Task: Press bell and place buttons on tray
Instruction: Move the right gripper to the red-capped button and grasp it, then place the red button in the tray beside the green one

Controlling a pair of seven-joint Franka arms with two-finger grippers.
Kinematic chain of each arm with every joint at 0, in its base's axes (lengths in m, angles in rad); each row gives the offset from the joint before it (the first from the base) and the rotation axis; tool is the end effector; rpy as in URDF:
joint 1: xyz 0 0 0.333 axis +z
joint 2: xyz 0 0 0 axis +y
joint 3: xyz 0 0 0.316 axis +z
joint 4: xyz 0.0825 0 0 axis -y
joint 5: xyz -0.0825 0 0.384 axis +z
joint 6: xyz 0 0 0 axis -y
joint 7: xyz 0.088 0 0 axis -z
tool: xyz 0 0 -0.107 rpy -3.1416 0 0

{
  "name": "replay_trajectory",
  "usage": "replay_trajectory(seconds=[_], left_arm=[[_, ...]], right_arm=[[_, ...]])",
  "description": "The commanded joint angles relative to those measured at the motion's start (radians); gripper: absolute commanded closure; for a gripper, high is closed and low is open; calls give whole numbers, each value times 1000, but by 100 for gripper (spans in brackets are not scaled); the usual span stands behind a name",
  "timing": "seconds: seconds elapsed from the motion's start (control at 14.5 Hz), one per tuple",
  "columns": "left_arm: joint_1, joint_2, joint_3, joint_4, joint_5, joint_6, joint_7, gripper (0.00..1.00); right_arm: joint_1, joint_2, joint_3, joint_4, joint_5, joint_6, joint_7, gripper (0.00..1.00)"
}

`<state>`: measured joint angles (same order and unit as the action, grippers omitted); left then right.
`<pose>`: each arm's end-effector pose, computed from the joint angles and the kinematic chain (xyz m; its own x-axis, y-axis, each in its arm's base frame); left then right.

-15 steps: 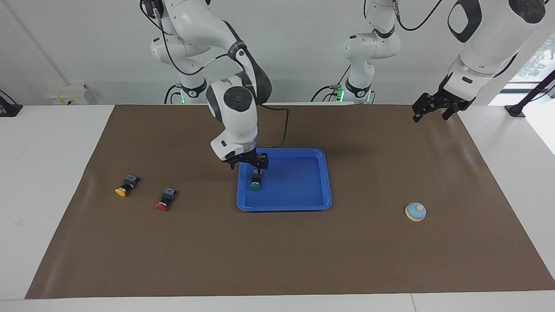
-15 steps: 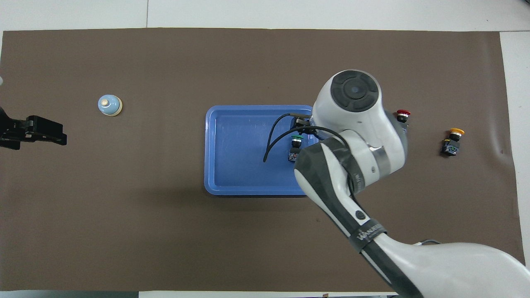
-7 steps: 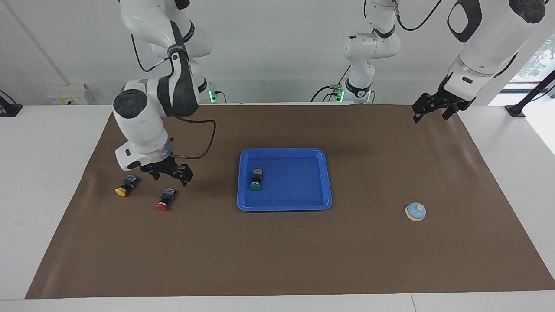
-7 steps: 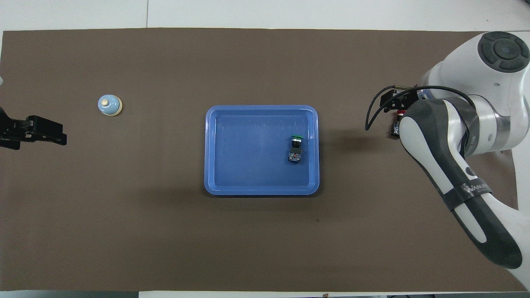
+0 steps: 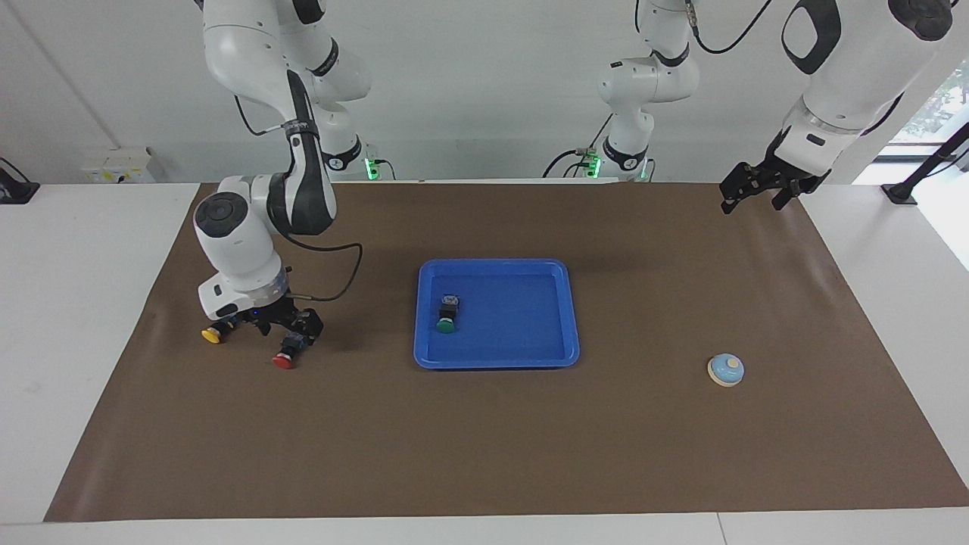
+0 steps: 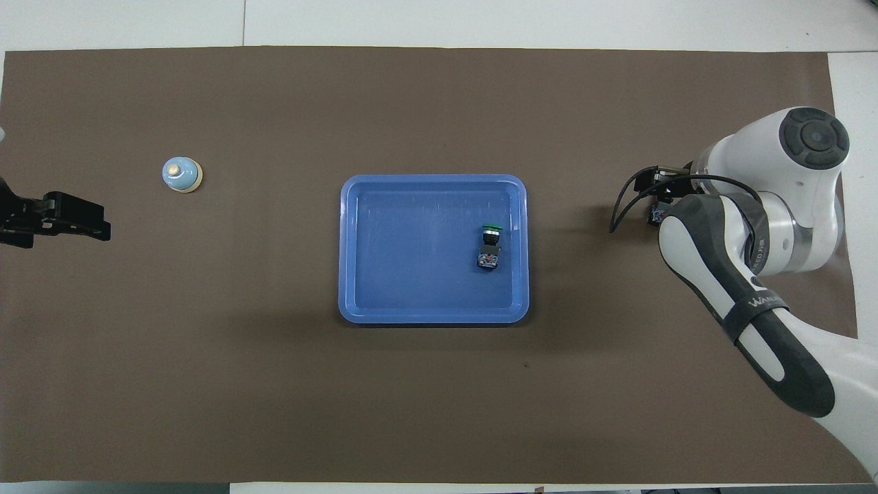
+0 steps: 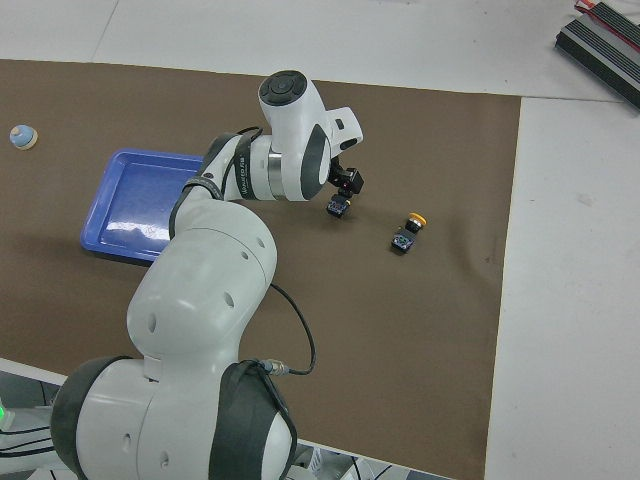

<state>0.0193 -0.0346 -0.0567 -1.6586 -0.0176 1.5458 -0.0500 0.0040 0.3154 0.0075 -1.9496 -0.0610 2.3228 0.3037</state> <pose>0.5383 -0.0226 0.6001 0.9968 0.0125 -0.0789 0.0134 -0.9998 0.0117 0.6184 0.0058 0.3238 0.9664 -0.2482 0.0676 -0.2503 -0.9678 0.0255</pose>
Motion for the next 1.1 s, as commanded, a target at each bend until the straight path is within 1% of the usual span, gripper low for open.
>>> replay_trajectory(seconds=[0.0, 0.07, 0.14, 0.21, 0.28, 0.34, 0.55, 0.69, 0.83, 1.03], left_arm=[[4, -15, 2, -7, -13, -7, 6, 0], [4, -15, 2, -7, -13, -7, 6, 0], [4, -15, 2, -7, -13, -7, 6, 0], [4, -15, 2, -7, -13, -9, 6, 0], [4, -15, 2, -7, -13, -9, 6, 0], [4, -15, 2, -7, -13, -9, 6, 0], [4, -15, 2, -7, -13, -7, 6, 0], [4, -15, 2, -7, -13, -9, 6, 0], [4, -15, 2, -7, -13, -7, 6, 0], [4, -15, 2, -7, -13, -7, 6, 0]], right_arm=[[-30, 21, 12, -72, -13, 123, -8, 0], [-35, 24, 12, -92, -13, 160, -9, 0], [-38, 25, 14, -98, -13, 168, -8, 7], [-36, 25, 14, -97, -13, 164, -6, 37], [-38, 25, 14, -97, -13, 159, -8, 78], [-36, 24, 14, -94, -13, 152, -9, 100], [-35, 18, 14, -77, -13, 104, -18, 100], [-25, 10, 15, -42, -13, 54, -26, 100], [-18, 2, 26, 42, -11, -67, -26, 100], [56, 5, 26, 199, 7, -236, -9, 100]])
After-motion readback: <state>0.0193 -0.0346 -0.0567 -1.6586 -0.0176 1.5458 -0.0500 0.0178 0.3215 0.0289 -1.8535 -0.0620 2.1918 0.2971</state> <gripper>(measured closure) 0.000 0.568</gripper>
